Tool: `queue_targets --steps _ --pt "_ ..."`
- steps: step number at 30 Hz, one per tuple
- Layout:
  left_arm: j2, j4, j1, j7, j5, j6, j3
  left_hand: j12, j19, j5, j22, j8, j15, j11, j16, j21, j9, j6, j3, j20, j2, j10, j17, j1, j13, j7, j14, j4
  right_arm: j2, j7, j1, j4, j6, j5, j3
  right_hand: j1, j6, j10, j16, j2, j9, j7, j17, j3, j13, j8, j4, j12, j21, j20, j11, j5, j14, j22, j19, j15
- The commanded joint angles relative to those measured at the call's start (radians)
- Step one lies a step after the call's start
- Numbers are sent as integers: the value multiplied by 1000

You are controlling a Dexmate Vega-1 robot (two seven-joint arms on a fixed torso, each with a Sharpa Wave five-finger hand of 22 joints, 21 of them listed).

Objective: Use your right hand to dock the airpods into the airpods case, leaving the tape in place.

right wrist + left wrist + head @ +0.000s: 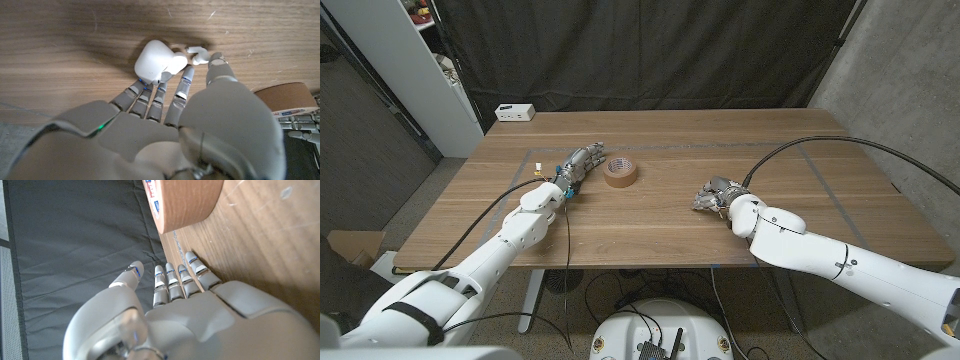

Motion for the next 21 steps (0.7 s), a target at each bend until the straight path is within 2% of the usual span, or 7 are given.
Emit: queue_targets --steps 1,4,5,7,15,17,21 --pt "2 -4 4 5 0 5 -1 -2 -1 6 1 1 4 -5 1 -3 3 14 -1 8 -1 5 0 -4 1 -1 -1 0 -19 25 6 -13 2 17 -2 10 1 -5 -4 -6 -1 5 3 10 3 0 -5 -2 4 -1 -4 -2 -2 5 -3 -73" --pt "1 -4 4 5 0 4 -1 -2 -1 6 1 1 5 -5 1 -3 3 15 -1 8 -2 4 -1 -4 1 0 -1 0 -23 25 4 -23 -4 18 -2 12 -2 -6 -4 -8 -2 4 3 11 3 -1 -6 -2 4 -2 -4 -2 -3 5 -4 -73" --pt "2 -6 5 8 0 8 -1 -2 -1 6 1 2 5 -5 1 -3 3 15 -1 8 -2 5 -1 -3 1 0 -1 -1 -25 26 4 -25 -2 17 -3 13 -3 -10 -5 -9 -3 4 2 12 3 -1 -7 -3 4 -2 -11 -2 -3 5 -3 -74" --pt "1 -6 4 9 1 10 0 -2 -2 6 1 2 4 -4 1 -4 3 16 -1 8 -2 6 -1 -2 1 1 -1 -2 -24 24 3 -27 -3 18 -3 16 -6 -10 -6 -9 -4 5 2 13 3 -2 -9 -4 4 -1 -4 -2 -6 5 -4 -75" --pt "-3 3 -5 5 7 11 7 -3 -2 6 1 2 5 -3 1 -4 3 20 -3 8 -2 5 -1 0 1 2 -2 -5 -8 2 -7 -19 2 13 -5 46 -10 -14 -7 -7 -8 -13 -1 27 4 -2 -20 -4 5 -4 -4 2 -7 5 -3 -78" --pt "-3 1 -5 6 7 12 7 -3 -2 6 1 3 5 -4 1 -4 3 21 -3 8 -2 5 -2 0 1 3 -2 -6 -4 -11 -16 -16 8 11 -2 51 -9 -13 -7 -4 -9 -14 -1 30 4 -1 -21 -4 6 -6 -12 3 -7 5 -1 -79" --pt "-2 -5 -3 10 9 14 8 -2 -2 6 1 3 6 -3 1 -5 3 22 -4 8 -3 5 -2 1 1 4 -1 -7 5 -32 -28 -7 22 5 2 67 23 -2 -2 1 -11 -18 -2 37 4 13 -21 0 11 -12 -16 4 5 5 12 -84"
